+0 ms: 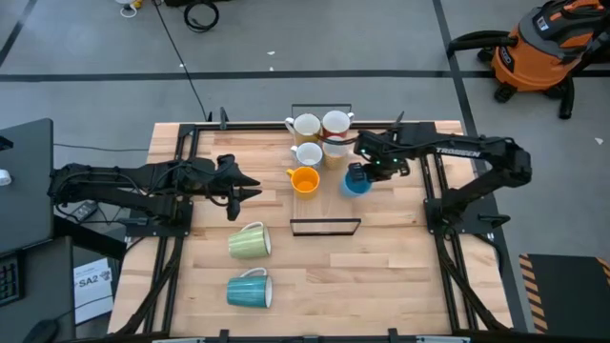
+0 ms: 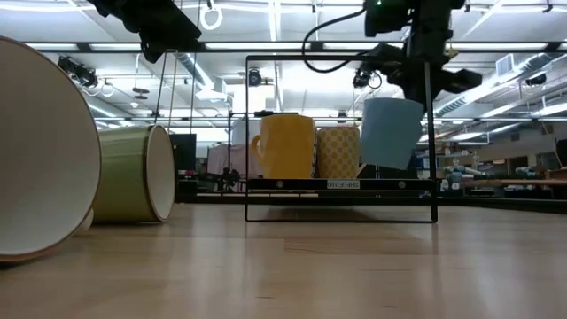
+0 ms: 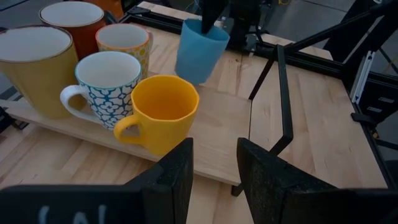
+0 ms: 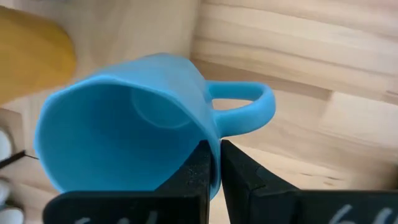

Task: Place coffee mugs
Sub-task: Put the blue mug on the shelf

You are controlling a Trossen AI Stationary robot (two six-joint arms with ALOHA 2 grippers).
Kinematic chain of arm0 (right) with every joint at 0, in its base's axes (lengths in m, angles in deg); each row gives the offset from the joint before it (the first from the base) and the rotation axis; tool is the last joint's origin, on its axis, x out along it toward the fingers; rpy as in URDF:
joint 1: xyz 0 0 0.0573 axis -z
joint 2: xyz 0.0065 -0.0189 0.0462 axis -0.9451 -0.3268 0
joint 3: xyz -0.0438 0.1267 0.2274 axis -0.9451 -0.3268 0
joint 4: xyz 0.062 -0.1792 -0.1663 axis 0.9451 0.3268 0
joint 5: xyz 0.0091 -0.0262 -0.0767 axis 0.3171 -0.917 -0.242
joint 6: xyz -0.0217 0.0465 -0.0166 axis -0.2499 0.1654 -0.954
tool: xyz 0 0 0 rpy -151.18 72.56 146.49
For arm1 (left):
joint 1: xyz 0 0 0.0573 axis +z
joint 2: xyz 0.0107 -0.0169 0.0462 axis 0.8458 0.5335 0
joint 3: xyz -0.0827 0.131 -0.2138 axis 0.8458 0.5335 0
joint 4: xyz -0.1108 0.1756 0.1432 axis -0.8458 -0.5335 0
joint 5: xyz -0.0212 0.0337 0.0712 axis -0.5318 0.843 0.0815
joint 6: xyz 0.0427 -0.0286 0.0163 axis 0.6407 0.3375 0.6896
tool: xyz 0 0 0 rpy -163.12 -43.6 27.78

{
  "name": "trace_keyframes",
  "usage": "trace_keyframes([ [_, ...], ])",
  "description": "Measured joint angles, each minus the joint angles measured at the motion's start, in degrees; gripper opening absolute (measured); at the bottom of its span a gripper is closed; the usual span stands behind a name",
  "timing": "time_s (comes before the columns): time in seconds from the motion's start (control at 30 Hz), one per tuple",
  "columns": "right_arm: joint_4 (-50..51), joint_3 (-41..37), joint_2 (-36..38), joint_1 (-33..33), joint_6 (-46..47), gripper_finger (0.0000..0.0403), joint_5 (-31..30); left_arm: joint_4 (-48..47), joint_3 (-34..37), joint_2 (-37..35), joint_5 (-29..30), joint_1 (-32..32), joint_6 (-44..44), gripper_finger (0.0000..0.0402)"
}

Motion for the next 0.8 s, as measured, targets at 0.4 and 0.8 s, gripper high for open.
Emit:
trace_keyframes([
  [0.4, -7.8, 0.0, -4.5, 0.3, 3.3, 0.0028, 0.5, 0.8, 0.0, 0.0, 0.0, 0.0, 3.3, 0.0130],
  [0.8, -10.7, 0.0, -6.0, 0.3, 3.4, 0.0033, 0.8, 0.8, 0.0, 0.0, 0.0, 0.0, 3.3, 0.0130],
])
